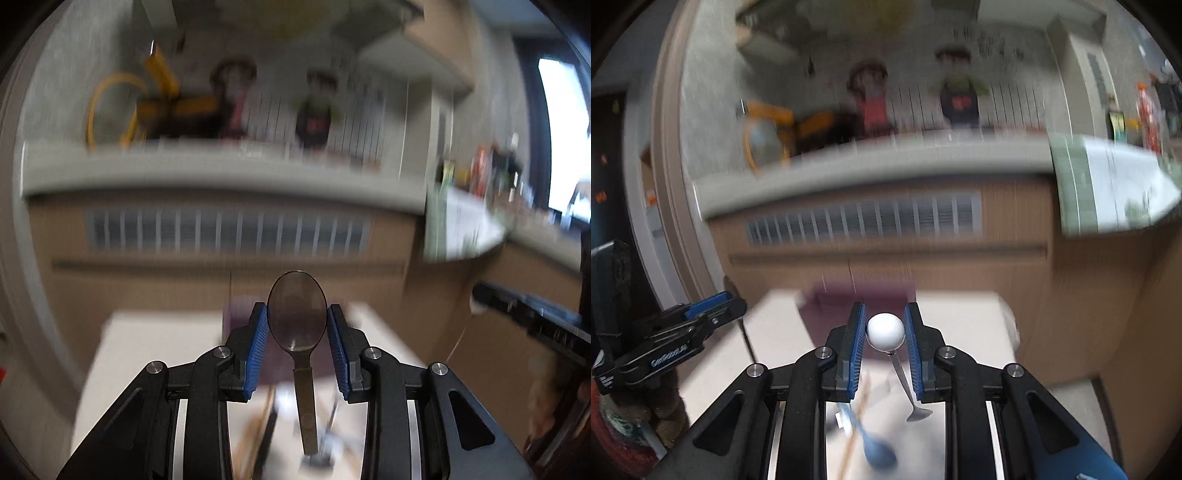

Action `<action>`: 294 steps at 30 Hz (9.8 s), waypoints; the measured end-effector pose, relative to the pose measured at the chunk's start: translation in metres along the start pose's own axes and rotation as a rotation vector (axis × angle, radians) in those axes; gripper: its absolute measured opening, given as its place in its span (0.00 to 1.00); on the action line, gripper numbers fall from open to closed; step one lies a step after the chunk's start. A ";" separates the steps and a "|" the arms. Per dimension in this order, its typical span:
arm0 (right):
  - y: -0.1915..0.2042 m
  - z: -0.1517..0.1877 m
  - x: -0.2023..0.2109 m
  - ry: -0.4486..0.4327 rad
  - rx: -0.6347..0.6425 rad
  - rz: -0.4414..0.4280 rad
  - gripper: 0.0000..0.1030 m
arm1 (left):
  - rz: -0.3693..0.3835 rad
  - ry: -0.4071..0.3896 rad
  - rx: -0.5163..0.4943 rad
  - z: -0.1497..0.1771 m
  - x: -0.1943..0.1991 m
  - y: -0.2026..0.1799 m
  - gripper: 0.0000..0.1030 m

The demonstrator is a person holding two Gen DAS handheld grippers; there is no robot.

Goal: Organize utensils

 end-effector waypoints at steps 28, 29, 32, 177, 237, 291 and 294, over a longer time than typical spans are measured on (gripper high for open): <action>0.023 -0.002 -0.127 0.084 0.069 0.019 0.24 | -0.014 -0.066 0.163 -0.007 -0.093 0.097 0.47; 0.020 0.001 -0.122 0.083 0.080 0.037 0.25 | -0.029 -0.072 0.156 -0.004 -0.083 0.095 0.47; 0.014 0.029 -0.116 0.146 0.155 0.079 0.25 | -0.081 -0.004 0.150 0.021 -0.060 0.089 0.47; 0.022 0.134 -0.074 0.303 0.142 -0.044 0.06 | 0.116 0.563 0.099 0.198 -0.018 0.033 0.34; 0.035 0.102 -0.056 0.224 0.096 -0.086 0.06 | 0.054 0.121 0.136 0.066 -0.017 0.033 0.02; 0.038 -0.043 -0.050 -0.071 0.028 -0.101 0.06 | 0.023 -0.182 0.100 -0.073 -0.018 0.029 0.03; 0.047 -0.051 -0.069 -0.095 0.038 -0.095 0.06 | 0.011 -0.283 0.089 -0.080 -0.035 0.040 0.03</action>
Point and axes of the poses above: each gripper's, at about its wrist camera, not at the fingertips, and x roughly against the way its jaws point, y to its left, z to its underside, the point moved 7 cm from there along -x, roughly the way its jaws point, and after that the axes turned 13 degrees about z, right-handed, at the moved point
